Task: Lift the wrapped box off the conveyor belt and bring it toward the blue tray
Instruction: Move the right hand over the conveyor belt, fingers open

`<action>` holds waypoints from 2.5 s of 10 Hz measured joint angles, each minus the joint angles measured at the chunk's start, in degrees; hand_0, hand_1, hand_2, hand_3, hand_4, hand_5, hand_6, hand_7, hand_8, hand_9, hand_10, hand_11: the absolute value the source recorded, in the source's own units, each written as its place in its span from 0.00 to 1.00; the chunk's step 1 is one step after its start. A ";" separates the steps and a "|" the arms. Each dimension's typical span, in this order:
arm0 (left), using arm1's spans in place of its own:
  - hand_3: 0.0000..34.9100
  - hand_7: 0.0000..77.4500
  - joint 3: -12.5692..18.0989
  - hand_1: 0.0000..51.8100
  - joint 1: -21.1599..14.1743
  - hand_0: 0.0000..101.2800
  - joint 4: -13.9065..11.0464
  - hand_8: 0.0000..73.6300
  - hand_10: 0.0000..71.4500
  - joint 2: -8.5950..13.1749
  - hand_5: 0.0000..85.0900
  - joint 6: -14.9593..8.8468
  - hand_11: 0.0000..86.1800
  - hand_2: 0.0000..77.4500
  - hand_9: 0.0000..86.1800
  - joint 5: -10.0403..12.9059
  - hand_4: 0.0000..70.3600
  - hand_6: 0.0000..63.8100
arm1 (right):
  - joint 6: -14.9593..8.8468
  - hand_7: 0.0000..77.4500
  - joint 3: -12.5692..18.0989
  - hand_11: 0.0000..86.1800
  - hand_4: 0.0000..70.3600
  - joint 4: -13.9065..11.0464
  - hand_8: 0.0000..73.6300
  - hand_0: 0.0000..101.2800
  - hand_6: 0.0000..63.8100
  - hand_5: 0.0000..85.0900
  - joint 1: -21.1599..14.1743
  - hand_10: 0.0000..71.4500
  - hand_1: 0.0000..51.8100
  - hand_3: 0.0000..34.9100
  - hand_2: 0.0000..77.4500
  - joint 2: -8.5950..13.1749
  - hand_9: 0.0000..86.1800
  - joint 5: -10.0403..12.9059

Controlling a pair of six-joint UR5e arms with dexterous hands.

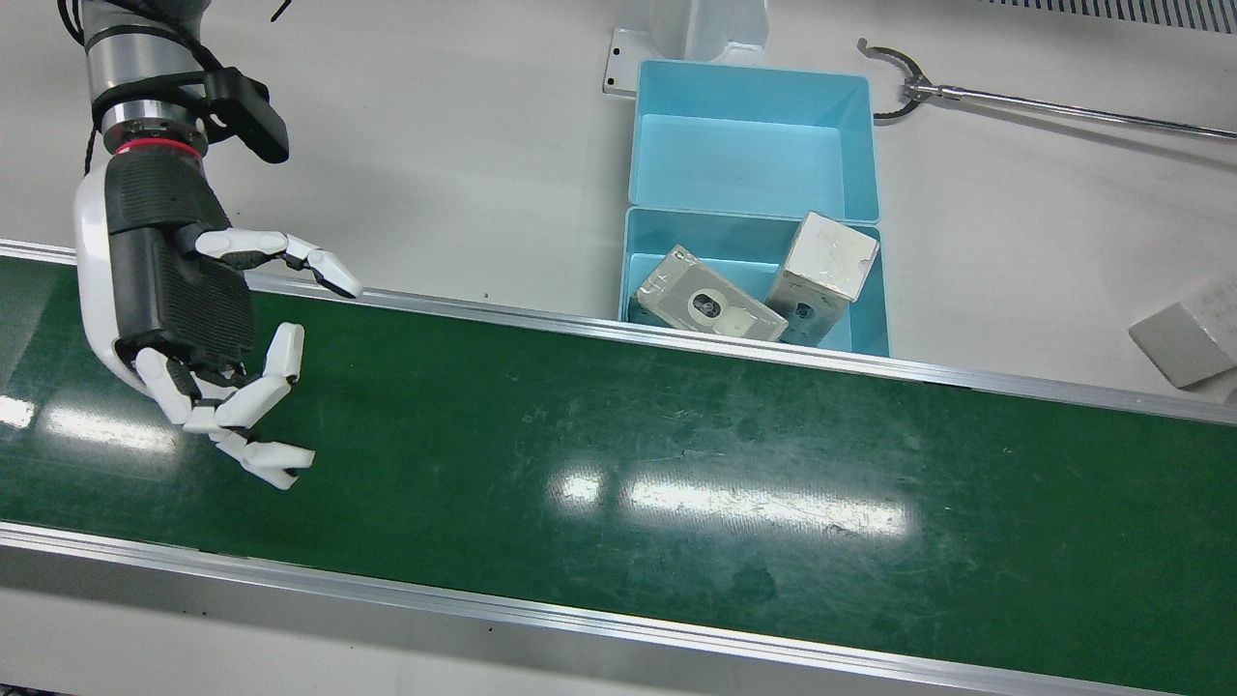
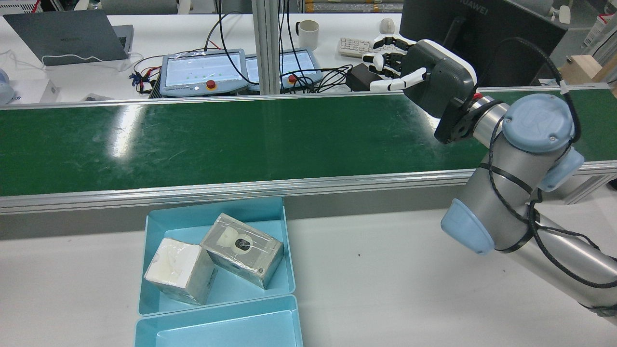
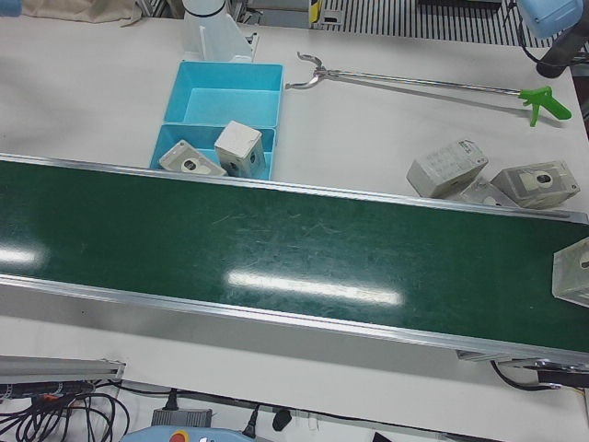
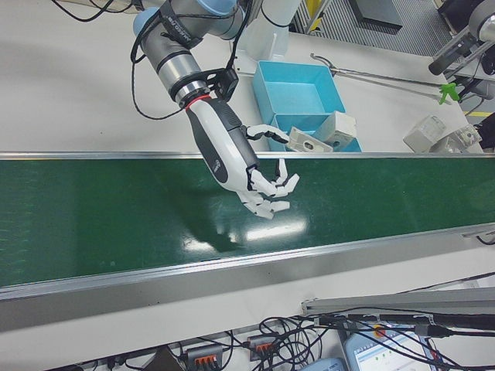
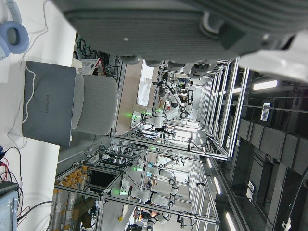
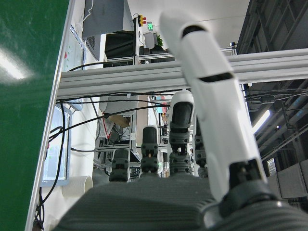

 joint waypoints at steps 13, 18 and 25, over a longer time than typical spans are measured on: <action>0.00 0.00 0.00 0.00 0.00 0.00 0.00 0.00 0.01 0.00 0.01 0.00 0.00 0.01 0.00 0.00 0.00 0.00 | 1.15 0.35 2.52 0.01 0.25 3.70 0.02 0.49 0.11 0.40 2.56 0.00 0.33 0.51 0.25 -1.12 0.09 -3.40; 0.00 0.00 0.00 0.00 0.00 0.00 0.00 0.00 0.01 0.00 0.01 0.00 0.00 0.01 0.00 0.00 0.00 0.00 | 1.22 0.39 1.75 0.01 0.28 3.62 0.03 0.49 0.14 0.40 1.41 0.00 0.33 0.56 0.26 -0.68 0.10 -3.04; 0.00 0.00 0.00 0.00 0.00 0.00 0.00 0.00 0.00 0.00 0.01 0.00 0.00 0.01 0.00 0.00 0.00 0.00 | 3.00 0.39 1.99 0.01 0.25 4.28 0.03 0.48 0.14 0.40 1.31 0.00 0.32 0.53 0.28 -0.36 0.10 -1.80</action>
